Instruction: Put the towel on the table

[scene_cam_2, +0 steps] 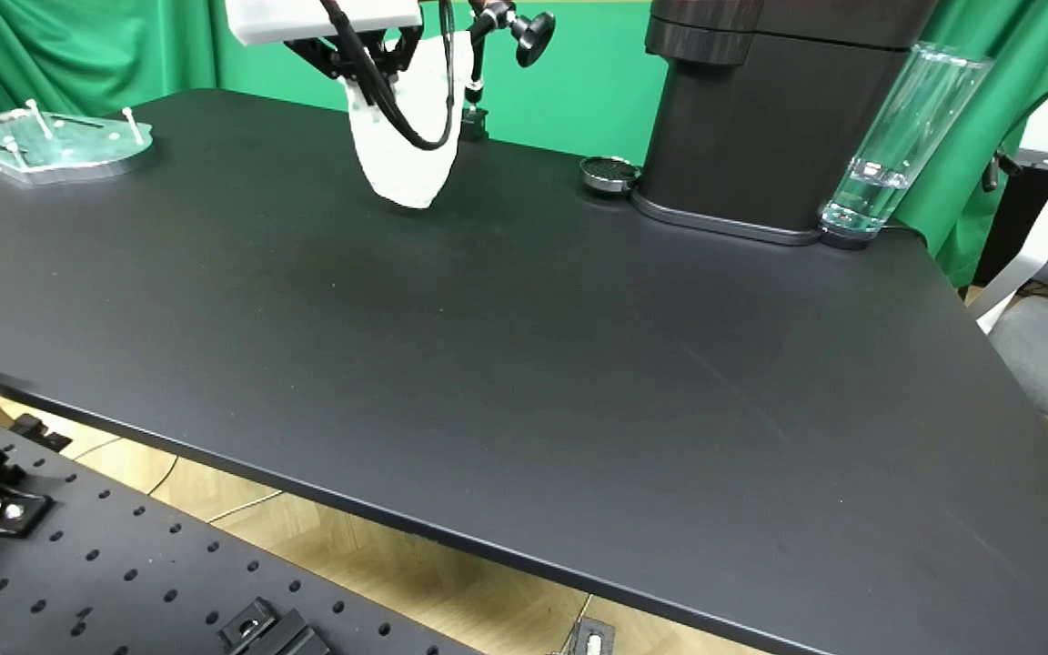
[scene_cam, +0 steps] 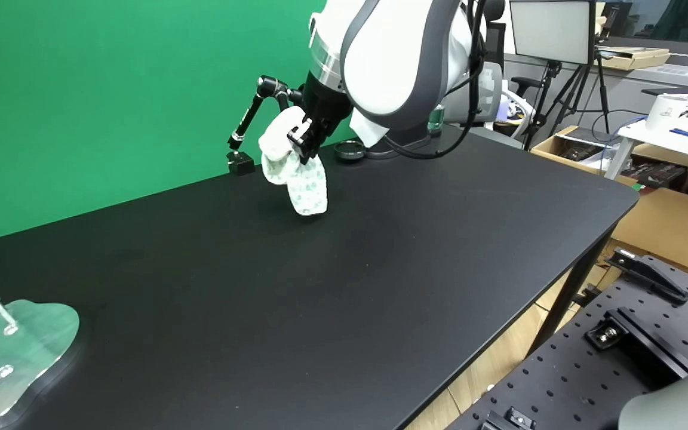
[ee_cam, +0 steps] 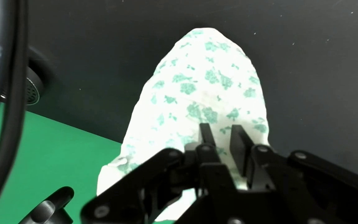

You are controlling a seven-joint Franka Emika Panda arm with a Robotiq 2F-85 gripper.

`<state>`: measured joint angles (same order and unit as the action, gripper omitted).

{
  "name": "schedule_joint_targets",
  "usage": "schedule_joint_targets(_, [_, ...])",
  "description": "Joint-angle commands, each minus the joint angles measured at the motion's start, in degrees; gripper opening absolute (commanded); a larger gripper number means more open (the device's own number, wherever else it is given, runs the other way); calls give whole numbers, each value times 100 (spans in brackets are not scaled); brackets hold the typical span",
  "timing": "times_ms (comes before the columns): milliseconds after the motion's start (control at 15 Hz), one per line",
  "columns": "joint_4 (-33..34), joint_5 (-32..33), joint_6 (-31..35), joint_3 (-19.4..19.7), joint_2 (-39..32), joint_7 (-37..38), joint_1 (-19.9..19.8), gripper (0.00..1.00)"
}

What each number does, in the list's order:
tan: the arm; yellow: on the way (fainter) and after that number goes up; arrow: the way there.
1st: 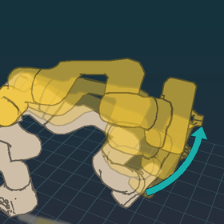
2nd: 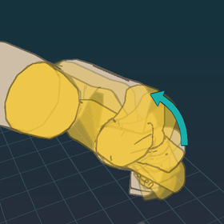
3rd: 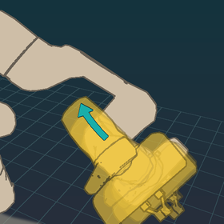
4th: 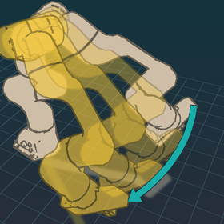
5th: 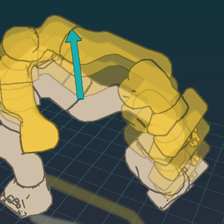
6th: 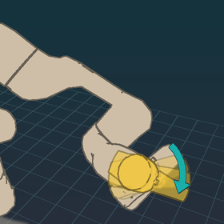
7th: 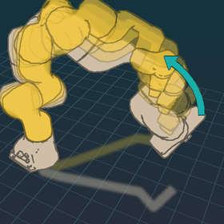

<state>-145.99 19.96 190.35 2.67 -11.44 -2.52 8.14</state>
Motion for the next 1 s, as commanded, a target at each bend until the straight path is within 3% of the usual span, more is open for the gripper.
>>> schedule_joint_targets(0, [-115,-80,-183,49,213,60,101,55])
schedule_joint_targets(467, [-416,-42,-608,-200,518,69,22,99])
schedule_joint_targets(600, [-496,-21,-403,-301,527,25,-15,100])
schedule_joint_targets(933, [-408,-25,165,34,367,-179,186,100])
